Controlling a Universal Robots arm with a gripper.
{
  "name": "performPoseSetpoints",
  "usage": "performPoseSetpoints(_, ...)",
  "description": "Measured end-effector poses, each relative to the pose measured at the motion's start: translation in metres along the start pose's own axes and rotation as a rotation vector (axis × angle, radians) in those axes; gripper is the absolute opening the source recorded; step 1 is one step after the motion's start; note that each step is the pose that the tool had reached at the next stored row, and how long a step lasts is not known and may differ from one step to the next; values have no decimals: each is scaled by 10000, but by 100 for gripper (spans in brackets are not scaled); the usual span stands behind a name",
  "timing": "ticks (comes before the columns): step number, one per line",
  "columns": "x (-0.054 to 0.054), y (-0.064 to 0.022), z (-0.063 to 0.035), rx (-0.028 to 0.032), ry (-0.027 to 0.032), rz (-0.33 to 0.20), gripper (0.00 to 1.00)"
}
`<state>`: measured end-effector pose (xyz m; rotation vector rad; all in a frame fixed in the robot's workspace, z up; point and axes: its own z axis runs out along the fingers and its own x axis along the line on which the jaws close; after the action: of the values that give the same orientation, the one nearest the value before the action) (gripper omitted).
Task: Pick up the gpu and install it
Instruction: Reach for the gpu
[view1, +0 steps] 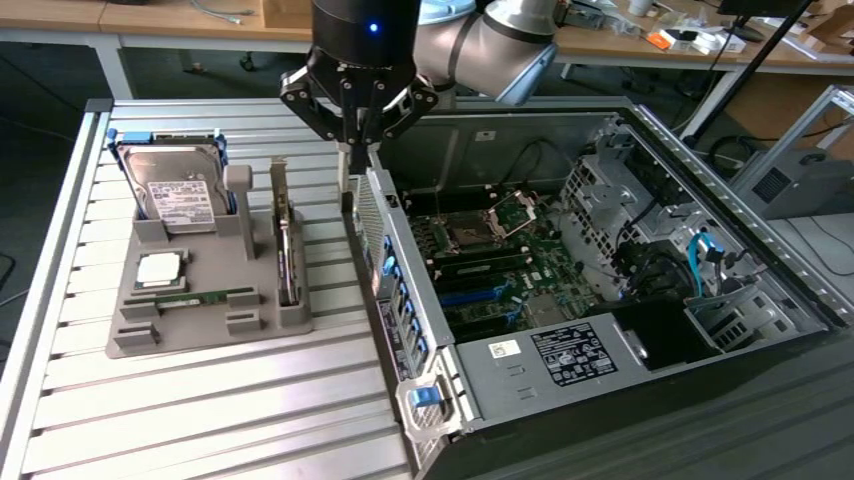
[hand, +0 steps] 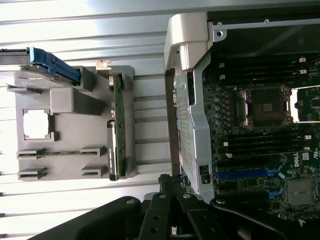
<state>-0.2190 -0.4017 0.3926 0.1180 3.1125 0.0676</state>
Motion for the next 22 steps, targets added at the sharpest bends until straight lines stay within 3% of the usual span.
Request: performPoseSetpoints(22, 82, -11, -2, -1, -1, 0, 11)
